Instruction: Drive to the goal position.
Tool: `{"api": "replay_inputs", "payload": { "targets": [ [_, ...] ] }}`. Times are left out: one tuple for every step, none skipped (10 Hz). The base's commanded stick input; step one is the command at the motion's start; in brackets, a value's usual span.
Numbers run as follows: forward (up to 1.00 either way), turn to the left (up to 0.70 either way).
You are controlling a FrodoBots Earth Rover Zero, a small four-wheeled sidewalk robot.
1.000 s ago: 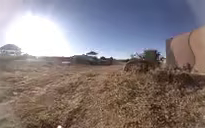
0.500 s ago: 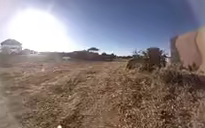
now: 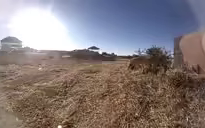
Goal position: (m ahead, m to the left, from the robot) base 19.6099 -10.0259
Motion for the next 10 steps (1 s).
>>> {"api": "replay_inputs", "payload": {
  "targets": [
    [0.5, 0.0],
    [0.5, 0.0],
    [0.5, 0.0],
    [0.5, 0.0],
    [0.5, 0.0],
    [0.5, 0.0],
    [0.5, 0.0],
    [0.5, 0.0],
    [0.5, 0.0],
    [0.5, 0.0]
  ]
}}
